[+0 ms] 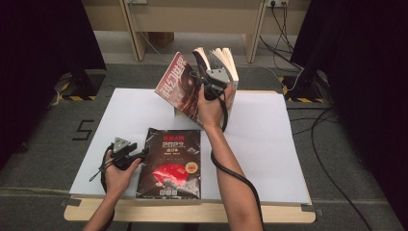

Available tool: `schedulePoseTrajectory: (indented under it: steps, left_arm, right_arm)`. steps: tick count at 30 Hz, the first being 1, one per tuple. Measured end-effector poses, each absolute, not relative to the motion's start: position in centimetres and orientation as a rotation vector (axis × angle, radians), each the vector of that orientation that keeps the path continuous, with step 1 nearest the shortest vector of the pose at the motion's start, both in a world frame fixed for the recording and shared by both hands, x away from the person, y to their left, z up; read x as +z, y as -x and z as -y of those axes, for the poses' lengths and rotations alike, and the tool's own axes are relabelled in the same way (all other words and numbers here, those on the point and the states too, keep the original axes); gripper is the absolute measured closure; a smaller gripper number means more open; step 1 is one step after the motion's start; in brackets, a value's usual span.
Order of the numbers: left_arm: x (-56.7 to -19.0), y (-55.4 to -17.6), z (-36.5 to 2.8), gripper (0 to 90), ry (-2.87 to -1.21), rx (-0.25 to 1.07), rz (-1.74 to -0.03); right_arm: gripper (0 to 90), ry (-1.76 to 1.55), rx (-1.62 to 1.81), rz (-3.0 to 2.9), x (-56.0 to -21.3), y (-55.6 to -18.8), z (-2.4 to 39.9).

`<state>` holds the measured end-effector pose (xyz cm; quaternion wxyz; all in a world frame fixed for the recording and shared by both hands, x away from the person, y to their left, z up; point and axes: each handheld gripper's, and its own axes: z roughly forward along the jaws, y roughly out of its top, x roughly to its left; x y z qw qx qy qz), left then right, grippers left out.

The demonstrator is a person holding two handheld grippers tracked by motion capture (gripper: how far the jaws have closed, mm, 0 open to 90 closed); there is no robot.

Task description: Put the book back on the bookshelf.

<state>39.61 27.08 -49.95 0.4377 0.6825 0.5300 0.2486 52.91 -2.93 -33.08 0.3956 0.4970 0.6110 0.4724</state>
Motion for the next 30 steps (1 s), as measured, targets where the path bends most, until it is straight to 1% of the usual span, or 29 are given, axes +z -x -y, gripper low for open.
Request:
schedulePoseTrajectory:
  steps: [5, 8, 14, 25, 28, 30]
  left_arm:
    - [-50.0, -39.6, -27.2, 42.5, -1.685, 0.611, -1.322]
    - [-49.9, -39.6, -27.2, 42.4, -1.681, 0.609, -1.323]
    - [-49.9, -39.6, -27.2, 42.1, -1.682, 0.608, -1.318]
    - [-49.9, -39.6, -27.2, 41.9, -1.684, 0.605, -1.312]
    - [-49.9, -39.5, -27.2, 41.9, -1.687, 0.611, -1.310]
    - [-49.9, -39.5, -27.2, 41.9, -1.687, 0.614, -1.309]
  right_arm:
    - [78.9, -1.292, 1.231, -1.583, -33.0, -52.7, 3.0]
    - [73.1, -1.291, 1.243, -1.595, -33.1, -52.5, 3.2]
    - [66.5, -1.286, 1.276, -1.627, -33.6, -51.8, 3.4]
    - [63.5, -1.272, 1.317, -1.668, -34.2, -50.1, 3.6]
    - [65.2, -1.277, 1.322, -1.676, -34.6, -49.9, 3.8]
    - [69.7, -1.281, 1.324, -1.680, -34.6, -49.9, 3.9]
